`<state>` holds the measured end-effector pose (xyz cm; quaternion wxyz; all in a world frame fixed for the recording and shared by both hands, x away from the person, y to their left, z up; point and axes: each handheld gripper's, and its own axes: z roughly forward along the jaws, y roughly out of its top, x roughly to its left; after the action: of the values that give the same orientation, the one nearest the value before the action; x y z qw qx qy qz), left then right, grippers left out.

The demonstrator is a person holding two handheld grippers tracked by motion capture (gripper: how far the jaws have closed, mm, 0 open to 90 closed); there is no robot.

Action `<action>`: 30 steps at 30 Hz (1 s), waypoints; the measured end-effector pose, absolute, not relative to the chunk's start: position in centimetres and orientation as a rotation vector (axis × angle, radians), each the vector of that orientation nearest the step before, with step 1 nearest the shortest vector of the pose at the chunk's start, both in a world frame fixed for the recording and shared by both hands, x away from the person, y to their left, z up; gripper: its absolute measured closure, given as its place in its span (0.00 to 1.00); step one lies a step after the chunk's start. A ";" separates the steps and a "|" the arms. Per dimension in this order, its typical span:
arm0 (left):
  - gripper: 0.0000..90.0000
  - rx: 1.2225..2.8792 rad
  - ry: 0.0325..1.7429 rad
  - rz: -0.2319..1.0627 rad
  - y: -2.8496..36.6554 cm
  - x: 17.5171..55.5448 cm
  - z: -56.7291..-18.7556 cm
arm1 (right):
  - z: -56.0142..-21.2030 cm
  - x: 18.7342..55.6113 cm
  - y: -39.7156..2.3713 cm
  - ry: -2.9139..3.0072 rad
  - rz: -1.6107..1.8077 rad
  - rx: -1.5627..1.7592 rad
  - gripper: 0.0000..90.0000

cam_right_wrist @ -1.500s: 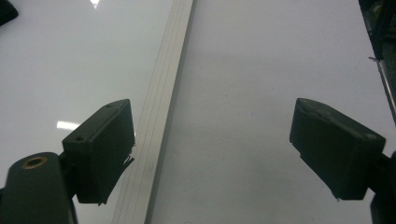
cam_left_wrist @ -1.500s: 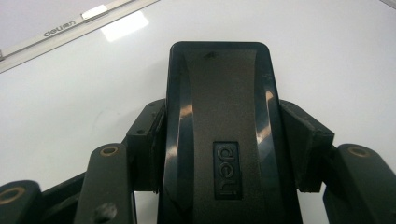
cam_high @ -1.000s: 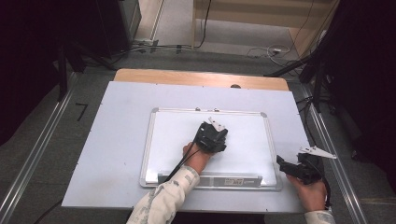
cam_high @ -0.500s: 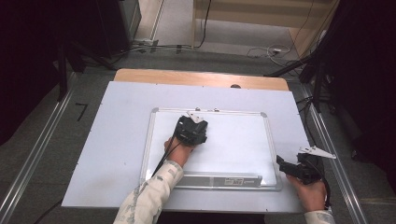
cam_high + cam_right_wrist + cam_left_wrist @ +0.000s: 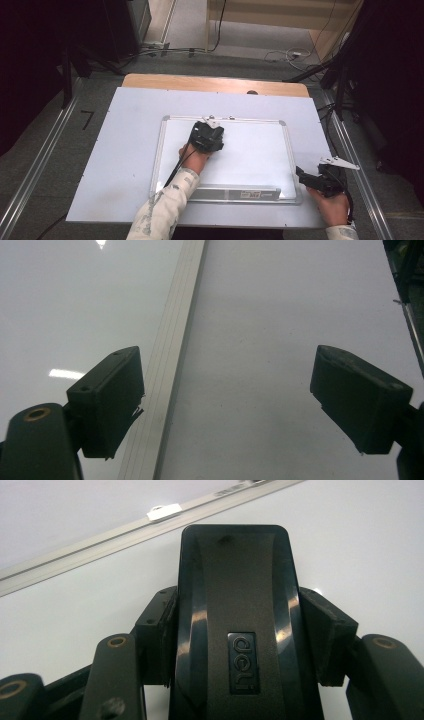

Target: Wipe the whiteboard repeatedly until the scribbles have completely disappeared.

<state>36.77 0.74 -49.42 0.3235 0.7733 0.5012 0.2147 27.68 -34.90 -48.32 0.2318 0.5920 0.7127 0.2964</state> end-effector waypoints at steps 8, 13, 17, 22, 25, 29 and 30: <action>0.45 2.062 1.249 0.537 -2.2 36.2 -49.4 | -48.3 27.7 -35.0 1.962 0.820 1.627 0.14; 0.45 2.065 1.239 0.529 -2.0 36.2 -49.4 | -48.3 27.6 -35.0 1.959 0.821 1.628 0.14; 0.44 2.038 1.240 0.508 -1.7 36.1 -49.5 | -48.4 27.6 -35.1 1.957 0.819 1.627 0.14; 0.44 2.050 1.231 0.525 -1.8 36.0 -49.5 | -48.4 27.7 -35.1 1.960 0.818 1.629 0.14; 0.44 2.058 1.222 0.546 -1.9 35.9 -49.4 | -48.4 27.7 -35.1 1.960 0.817 1.630 0.14; 0.44 2.056 1.222 0.558 -2.0 35.8 -49.3 | -48.4 27.7 -35.0 1.959 0.816 1.630 0.14; 0.44 2.056 1.223 0.556 -1.9 35.8 -49.3 | -48.4 27.7 -35.0 1.960 0.816 1.630 0.14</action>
<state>35.78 -1.94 -49.34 0.3361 0.7885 0.4690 0.2130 27.69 -35.05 -48.40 0.2304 0.5926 0.7125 0.2967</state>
